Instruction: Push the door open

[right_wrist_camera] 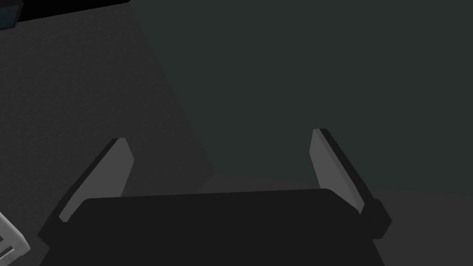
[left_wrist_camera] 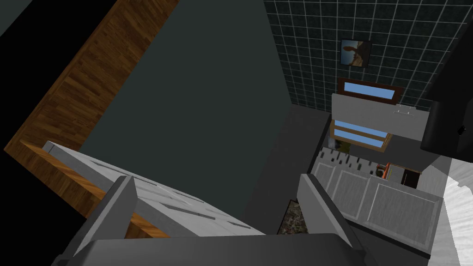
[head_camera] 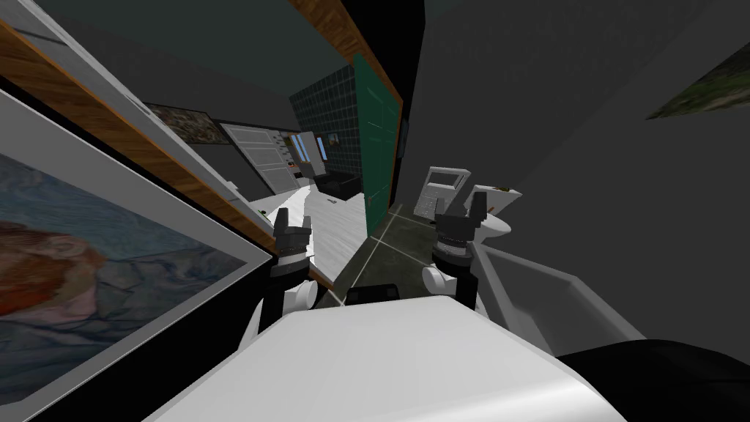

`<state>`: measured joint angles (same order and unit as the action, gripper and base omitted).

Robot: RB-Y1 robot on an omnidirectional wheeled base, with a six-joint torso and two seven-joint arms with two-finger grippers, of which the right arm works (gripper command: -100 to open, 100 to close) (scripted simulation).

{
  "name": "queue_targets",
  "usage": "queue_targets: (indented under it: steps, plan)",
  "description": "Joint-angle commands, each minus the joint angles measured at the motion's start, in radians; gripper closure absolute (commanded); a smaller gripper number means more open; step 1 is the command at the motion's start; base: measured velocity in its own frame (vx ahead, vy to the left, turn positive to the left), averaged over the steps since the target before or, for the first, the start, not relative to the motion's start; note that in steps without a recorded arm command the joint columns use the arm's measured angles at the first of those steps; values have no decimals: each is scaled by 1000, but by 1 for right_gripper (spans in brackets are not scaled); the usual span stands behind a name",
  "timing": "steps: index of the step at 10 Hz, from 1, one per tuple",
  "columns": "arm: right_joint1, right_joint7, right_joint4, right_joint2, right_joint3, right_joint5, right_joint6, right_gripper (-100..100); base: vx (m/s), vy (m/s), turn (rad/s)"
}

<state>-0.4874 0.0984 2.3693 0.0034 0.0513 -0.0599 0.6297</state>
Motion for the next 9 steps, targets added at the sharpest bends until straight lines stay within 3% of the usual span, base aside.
queue_targets:
  steps: [1, 9]
  plan:
    - [11, -6, -29, -8, 4, 5, 4, -100, 40, -18, 33]
    - [68, -34, -170, -38, 22, 32, 23, -100, 78, -32, 38]
